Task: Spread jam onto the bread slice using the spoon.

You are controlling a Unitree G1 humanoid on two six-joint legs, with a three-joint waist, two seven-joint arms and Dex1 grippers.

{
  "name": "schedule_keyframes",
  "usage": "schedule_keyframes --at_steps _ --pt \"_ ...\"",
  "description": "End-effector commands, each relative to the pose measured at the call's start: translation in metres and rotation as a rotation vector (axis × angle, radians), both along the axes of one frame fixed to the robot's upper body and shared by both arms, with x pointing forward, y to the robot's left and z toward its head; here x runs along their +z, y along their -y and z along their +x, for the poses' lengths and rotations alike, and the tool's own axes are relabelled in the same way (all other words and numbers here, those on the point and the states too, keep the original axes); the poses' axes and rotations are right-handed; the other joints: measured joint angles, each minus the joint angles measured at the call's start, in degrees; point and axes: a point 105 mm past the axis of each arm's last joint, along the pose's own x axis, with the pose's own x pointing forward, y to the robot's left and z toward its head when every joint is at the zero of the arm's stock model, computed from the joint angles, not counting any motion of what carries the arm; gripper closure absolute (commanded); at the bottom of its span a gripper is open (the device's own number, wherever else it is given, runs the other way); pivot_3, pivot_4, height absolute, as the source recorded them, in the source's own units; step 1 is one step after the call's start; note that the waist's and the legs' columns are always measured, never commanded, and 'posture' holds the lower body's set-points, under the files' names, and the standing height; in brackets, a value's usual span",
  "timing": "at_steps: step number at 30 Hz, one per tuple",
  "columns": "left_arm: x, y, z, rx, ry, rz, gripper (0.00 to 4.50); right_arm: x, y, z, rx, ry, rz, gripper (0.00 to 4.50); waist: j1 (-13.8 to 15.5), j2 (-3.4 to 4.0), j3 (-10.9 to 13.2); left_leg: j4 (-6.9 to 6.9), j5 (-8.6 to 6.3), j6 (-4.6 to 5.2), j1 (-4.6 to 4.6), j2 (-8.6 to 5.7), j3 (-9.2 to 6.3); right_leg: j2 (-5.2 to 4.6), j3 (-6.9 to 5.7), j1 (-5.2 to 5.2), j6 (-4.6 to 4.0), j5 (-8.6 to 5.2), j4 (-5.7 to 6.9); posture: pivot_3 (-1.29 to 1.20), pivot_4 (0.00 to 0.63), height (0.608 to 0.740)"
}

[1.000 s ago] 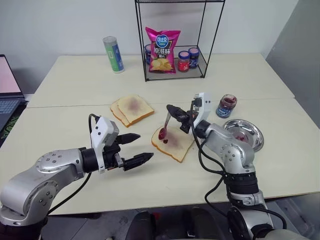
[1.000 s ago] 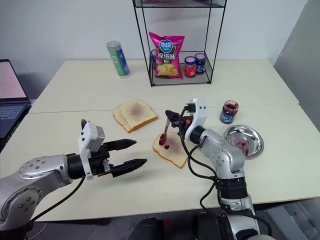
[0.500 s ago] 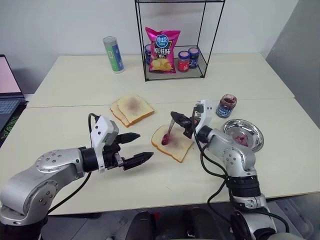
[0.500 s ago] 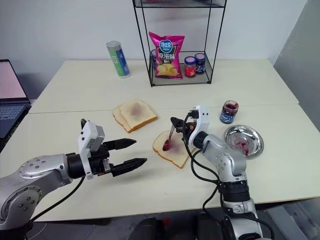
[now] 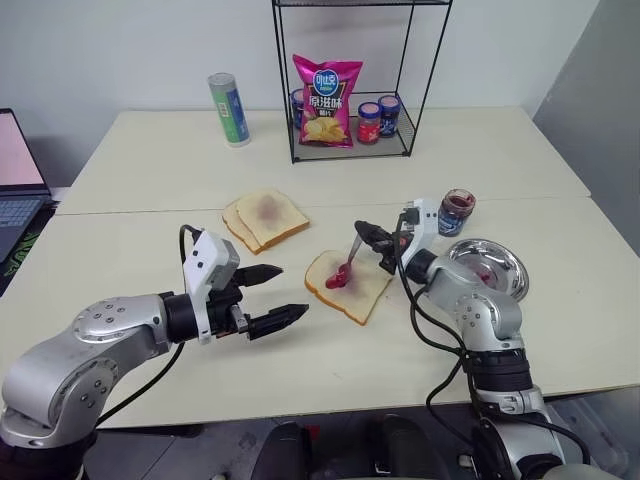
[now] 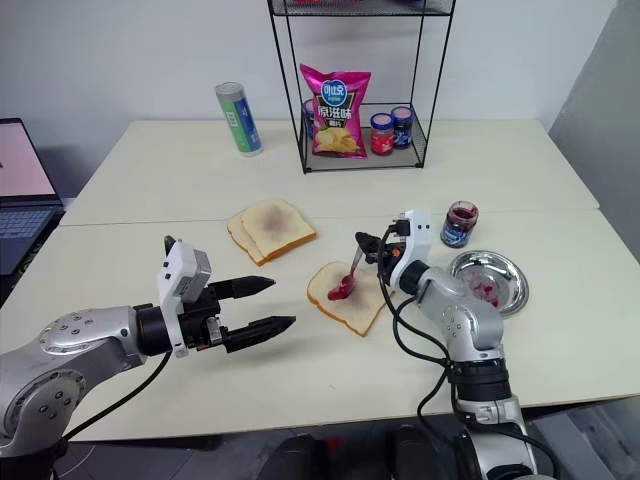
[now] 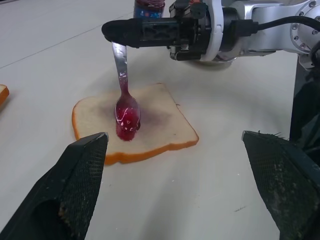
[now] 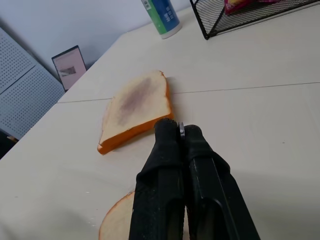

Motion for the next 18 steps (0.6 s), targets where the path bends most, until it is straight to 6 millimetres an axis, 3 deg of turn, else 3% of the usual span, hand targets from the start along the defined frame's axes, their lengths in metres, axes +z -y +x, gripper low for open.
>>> schedule_keyframes --at_steps 1,10,18 --pt "0.006 0.002 0.001 -0.015 0.034 0.005 0.00 0.010 0.019 0.007 -0.064 0.043 -0.008 4.47 0.01 0.00 0.00 0.00 0.00 0.00 0.00 0.00 0.00 0.00 0.00 0.00 0.00 0.00 0.00 0.00 0.150 0.740" --pt "0.006 0.003 0.002 -0.020 0.035 0.003 0.00 0.019 0.034 0.011 -0.091 0.068 -0.022 4.47 0.14 0.00 0.00 0.01 0.00 0.00 0.00 -0.01 0.00 0.00 0.00 0.00 0.00 0.00 -0.01 0.00 0.150 0.740" --pt "0.005 0.003 0.002 -0.019 0.035 0.003 0.00 0.032 0.027 0.009 -0.069 0.063 0.060 4.47 0.10 0.00 0.00 0.00 0.00 0.00 0.00 0.01 0.00 0.00 0.01 0.00 0.00 0.00 0.00 0.00 0.150 0.740"
